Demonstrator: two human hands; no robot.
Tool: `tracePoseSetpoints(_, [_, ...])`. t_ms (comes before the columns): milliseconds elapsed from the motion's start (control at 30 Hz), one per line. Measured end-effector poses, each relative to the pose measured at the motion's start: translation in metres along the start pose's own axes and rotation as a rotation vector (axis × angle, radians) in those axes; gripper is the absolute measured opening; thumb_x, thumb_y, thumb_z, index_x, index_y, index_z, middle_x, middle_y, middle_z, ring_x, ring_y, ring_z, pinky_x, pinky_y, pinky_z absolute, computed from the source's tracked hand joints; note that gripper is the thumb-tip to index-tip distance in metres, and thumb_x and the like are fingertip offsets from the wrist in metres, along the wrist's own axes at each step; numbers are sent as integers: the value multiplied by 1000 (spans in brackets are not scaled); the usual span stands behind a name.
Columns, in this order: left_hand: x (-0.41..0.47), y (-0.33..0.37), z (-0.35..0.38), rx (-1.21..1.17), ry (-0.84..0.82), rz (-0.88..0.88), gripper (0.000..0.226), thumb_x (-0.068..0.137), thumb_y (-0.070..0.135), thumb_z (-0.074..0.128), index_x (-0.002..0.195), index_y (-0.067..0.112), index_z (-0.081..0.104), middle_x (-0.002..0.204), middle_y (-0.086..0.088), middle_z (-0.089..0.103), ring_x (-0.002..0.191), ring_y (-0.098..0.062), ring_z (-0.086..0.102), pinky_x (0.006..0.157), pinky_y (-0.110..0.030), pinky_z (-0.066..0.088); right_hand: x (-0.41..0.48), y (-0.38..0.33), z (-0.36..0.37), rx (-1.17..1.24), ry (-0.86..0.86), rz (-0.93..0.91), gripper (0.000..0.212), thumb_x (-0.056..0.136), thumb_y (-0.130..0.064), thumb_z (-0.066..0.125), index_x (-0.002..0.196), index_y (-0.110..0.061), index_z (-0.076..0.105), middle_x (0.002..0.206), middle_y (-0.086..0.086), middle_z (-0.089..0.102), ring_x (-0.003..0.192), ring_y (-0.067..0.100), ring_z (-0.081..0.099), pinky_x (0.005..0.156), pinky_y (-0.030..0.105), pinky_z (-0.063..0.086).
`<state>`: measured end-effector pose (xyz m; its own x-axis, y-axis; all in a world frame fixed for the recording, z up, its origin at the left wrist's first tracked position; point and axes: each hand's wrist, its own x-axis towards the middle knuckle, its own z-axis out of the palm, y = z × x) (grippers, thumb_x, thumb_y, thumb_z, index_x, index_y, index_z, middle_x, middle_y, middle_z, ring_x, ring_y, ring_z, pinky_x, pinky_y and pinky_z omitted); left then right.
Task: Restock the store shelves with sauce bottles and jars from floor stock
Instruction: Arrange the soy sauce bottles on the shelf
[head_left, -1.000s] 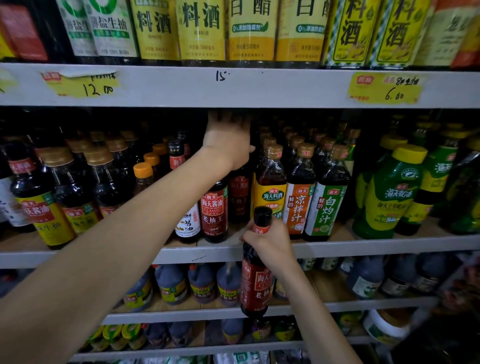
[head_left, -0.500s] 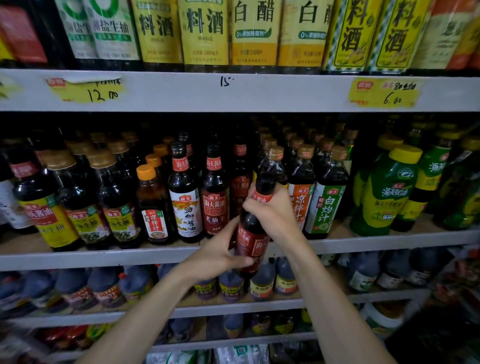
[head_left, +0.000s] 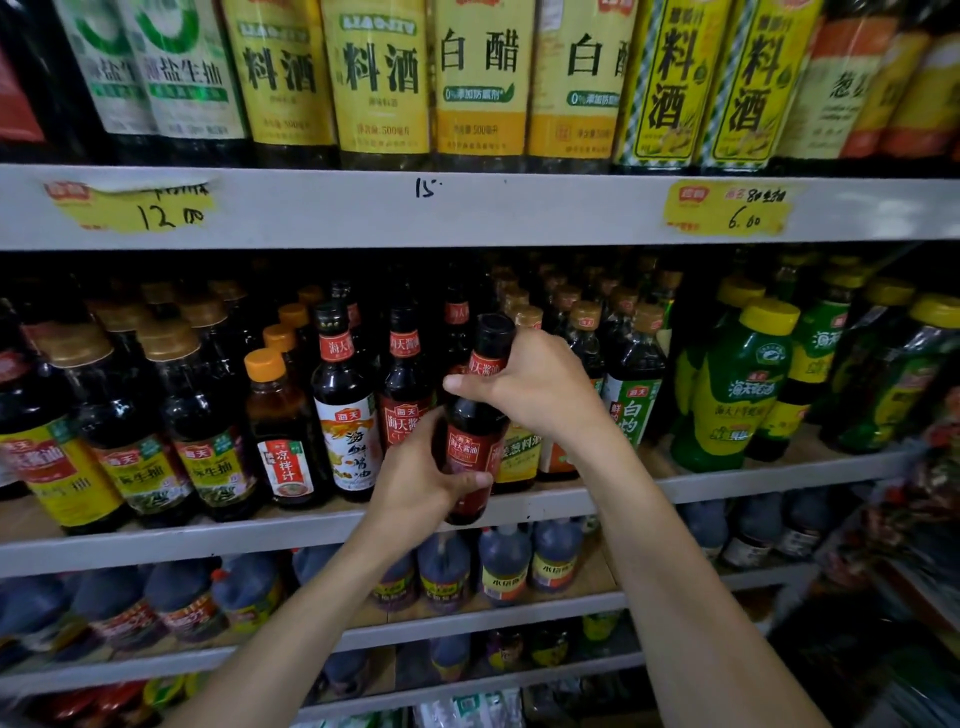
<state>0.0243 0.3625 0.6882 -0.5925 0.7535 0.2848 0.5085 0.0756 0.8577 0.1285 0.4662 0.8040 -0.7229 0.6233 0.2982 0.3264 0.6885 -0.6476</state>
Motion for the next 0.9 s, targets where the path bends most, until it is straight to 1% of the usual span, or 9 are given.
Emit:
tracePoseSetpoints(100, [4, -1, 3, 113, 83, 13, 89, 66, 38, 87, 142, 22, 42, 125, 6, 65, 116, -12, 59, 97, -35, 50, 7, -4, 7, -8, 62, 46, 30, 72, -43, 83, 77, -23, 61, 73, -9, 66, 74, 13, 65, 65, 31, 53])
tracePoseSetpoints(233, [1, -5, 8, 310, 215, 75, 76, 72, 38, 83, 137, 21, 46, 118, 3, 67, 112, -21, 62, 94, -47, 50, 16, -9, 27, -118, 188, 56, 40, 73, -49, 81, 93, -18, 65, 85, -3, 70, 83, 20, 67, 70, 33, 56])
tracePoseSetpoints(300, [-5, -10, 8, 451, 325, 141, 60, 78, 35, 78, 129, 18, 53, 111, 1, 64, 106, -27, 61, 80, -43, 54, 21, -9, 35, -147, 258, 75, 46, 73, -52, 80, 97, -16, 65, 89, 0, 70, 87, 23, 67, 70, 33, 54])
tracePoseSetpoints(367, [-11, -14, 8, 522, 389, 164, 45, 80, 37, 75, 116, 15, 58, 100, 0, 61, 94, -29, 63, 60, -32, 47, 27, -11, 42, -184, 313, 91, 52, 73, -54, 79, 100, -12, 64, 94, 5, 70, 91, 28, 67, 72, 35, 55])
tracePoseSetpoints(433, [-12, -17, 9, 520, 355, 92, 49, 76, 48, 75, 107, 14, 59, 90, -1, 65, 80, -27, 64, 54, -30, 41, 32, -14, 50, -236, 371, 101, 56, 73, -56, 78, 100, -9, 63, 96, 9, 70, 93, 31, 67, 71, 34, 53])
tracePoseSetpoints(567, [-3, -21, 16, 572, 240, -54, 50, 76, 61, 68, 86, 13, 58, 70, -5, 67, 68, -28, 66, 51, -29, 36, 35, -17, 63, -300, 458, 95, 60, 74, -57, 76, 99, -5, 64, 97, 12, 70, 94, 34, 66, 69, 35, 50])
tracePoseSetpoints(700, [5, -25, 24, 558, 204, -58, 40, 86, 48, 59, 73, 12, 49, 68, -11, 66, 63, -32, 65, 50, -29, 35, 35, -16, 68, -347, 469, 90, 59, 76, -51, 78, 105, -5, 55, 91, 14, 70, 86, 36, 69, 62, 35, 50])
tracePoseSetpoints(767, [6, -25, 26, 561, 205, -48, 35, 87, 41, 60, 72, 12, 47, 68, -13, 66, 62, -34, 64, 50, -30, 35, 35, -16, 67, -387, 476, 70, 61, 78, -45, 78, 111, -6, 46, 85, 13, 70, 79, 36, 70, 54, 31, 42])
tracePoseSetpoints(900, [7, -27, 24, 573, 172, -34, 35, 89, 39, 59, 72, 14, 43, 70, -14, 66, 64, -36, 65, 50, -30, 35, 36, -18, 62, -505, 416, -5, 62, 88, -37, 69, 133, -6, 38, 87, 14, 71, 80, 37, 70, 55, 34, 35])
